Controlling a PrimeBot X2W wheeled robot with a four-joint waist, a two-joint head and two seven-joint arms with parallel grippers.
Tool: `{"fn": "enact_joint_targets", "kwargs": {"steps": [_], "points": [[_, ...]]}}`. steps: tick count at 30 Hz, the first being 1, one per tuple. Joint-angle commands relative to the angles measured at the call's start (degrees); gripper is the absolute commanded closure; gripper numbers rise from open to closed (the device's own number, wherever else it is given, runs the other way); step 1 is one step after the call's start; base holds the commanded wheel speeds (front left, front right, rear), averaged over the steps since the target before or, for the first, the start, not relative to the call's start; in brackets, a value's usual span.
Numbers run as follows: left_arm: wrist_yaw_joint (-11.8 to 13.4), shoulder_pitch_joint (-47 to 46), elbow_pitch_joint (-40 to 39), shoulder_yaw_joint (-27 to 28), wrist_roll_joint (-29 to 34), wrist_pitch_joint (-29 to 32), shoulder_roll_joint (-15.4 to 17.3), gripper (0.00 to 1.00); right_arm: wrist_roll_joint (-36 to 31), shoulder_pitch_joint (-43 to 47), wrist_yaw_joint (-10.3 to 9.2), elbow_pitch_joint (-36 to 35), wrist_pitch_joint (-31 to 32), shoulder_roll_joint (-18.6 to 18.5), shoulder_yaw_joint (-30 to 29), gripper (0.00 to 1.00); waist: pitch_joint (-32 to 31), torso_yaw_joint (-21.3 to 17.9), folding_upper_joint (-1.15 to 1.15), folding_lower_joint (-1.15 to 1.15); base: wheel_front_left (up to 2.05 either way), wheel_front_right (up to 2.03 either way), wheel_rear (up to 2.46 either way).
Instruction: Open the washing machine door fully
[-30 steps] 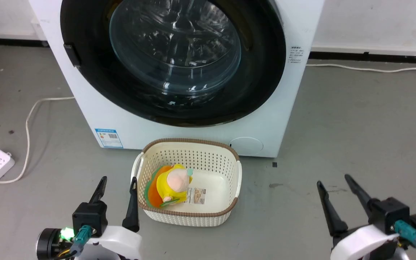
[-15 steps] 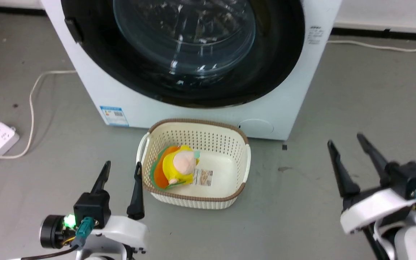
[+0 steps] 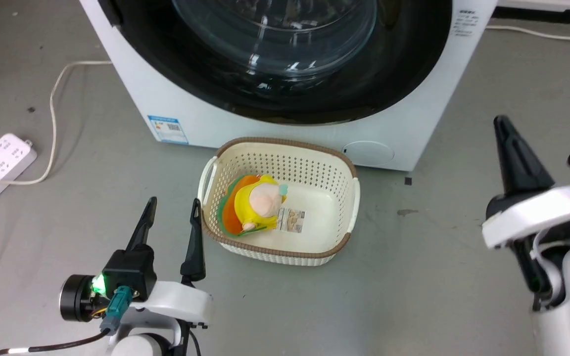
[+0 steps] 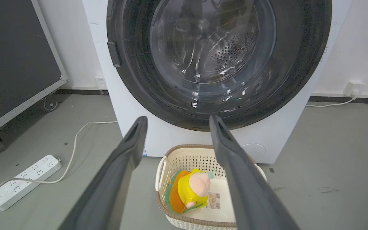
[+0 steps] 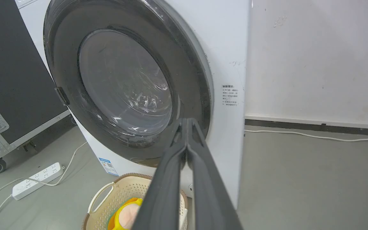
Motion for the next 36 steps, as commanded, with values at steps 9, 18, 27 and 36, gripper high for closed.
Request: {"fn": "enact_joint_targets", "kwargs": {"steps": [9, 18, 27, 36], "points": [[1.39, -1.62, -0.97, -1.93, -0.81, -1.74, 0.05, 0.0, 9.32, -9.52, -0.03, 5.24, 4.89, 0.44, -5.1, 1.0, 3.01, 2.54, 0.0, -0.01, 0.0, 0.0, 0.0], [1.98, -3.09, -1.45, -3.24, -1.38, -2.83, 0.05, 0.0, 14.82, -20.47, -0.03, 13.2, 10.06, 1.14, -11.64, 1.0, 6.33, 4.47, 0.0, -0.01, 0.0, 0.0, 0.0], [3.09, -4.53, -1.73, -5.2, -2.25, -4.02, 0.06, 0.0, 18.21, -33.81, -0.04, 24.53, 15.4, 0.66, -19.33, 1.0, 9.83, 6.87, 0.0, -0.01, 0.0, 0.0, 0.0], [4.12, -5.93, -2.0, -6.99, -3.21, -5.1, 0.06, 0.0, 18.65, -45.63, -0.04, 36.02, 22.22, -2.0, -25.54, 1.0, 12.98, 8.82, 0.0, -0.01, 0.0, 0.0, 0.0]]}}
